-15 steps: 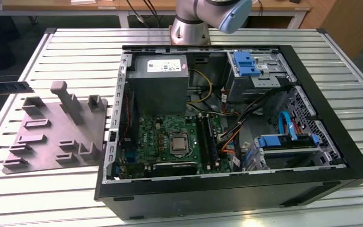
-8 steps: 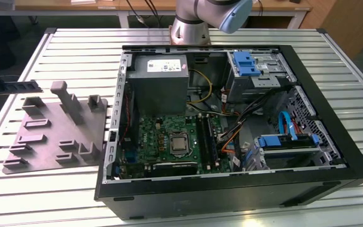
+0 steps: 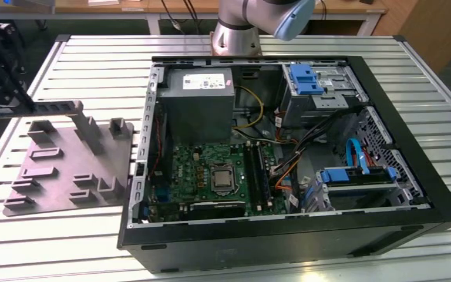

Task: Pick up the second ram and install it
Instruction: 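Pick up the second ram and move it above second insertion slot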

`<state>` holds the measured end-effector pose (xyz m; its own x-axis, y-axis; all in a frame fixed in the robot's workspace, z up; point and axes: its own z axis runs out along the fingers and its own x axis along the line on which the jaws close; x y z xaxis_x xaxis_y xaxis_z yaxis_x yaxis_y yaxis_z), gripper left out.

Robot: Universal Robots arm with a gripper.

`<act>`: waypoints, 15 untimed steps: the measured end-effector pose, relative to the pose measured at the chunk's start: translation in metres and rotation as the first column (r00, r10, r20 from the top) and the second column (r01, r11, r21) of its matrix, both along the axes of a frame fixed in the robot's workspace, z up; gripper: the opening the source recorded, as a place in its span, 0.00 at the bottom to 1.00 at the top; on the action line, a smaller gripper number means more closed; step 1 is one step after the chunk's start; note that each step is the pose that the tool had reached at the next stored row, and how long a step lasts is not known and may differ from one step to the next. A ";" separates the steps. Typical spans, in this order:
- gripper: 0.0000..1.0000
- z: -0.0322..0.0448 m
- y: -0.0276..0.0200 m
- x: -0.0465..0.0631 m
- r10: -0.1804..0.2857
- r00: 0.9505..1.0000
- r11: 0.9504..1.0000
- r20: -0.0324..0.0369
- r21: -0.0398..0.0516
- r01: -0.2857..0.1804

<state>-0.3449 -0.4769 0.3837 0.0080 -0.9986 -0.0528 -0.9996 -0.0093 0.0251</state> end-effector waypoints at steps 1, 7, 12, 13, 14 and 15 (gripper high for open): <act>0.14 -0.0001 0.0000 0.004 0.000 1.000 1.000 0.000 0.000 0.000; 0.14 -0.0003 0.0000 0.027 0.000 1.000 1.000 -0.002 0.000 0.000; 0.14 -0.0005 0.0000 0.044 0.000 1.000 1.000 -0.003 0.000 0.000; 0.14 -0.0005 0.0000 0.048 0.000 1.000 1.000 -0.003 0.000 0.000; 0.14 -0.0005 0.0000 0.051 0.000 1.000 1.000 -0.003 0.000 0.000; 0.14 -0.0006 0.0000 0.054 0.000 1.000 1.000 -0.004 0.000 0.000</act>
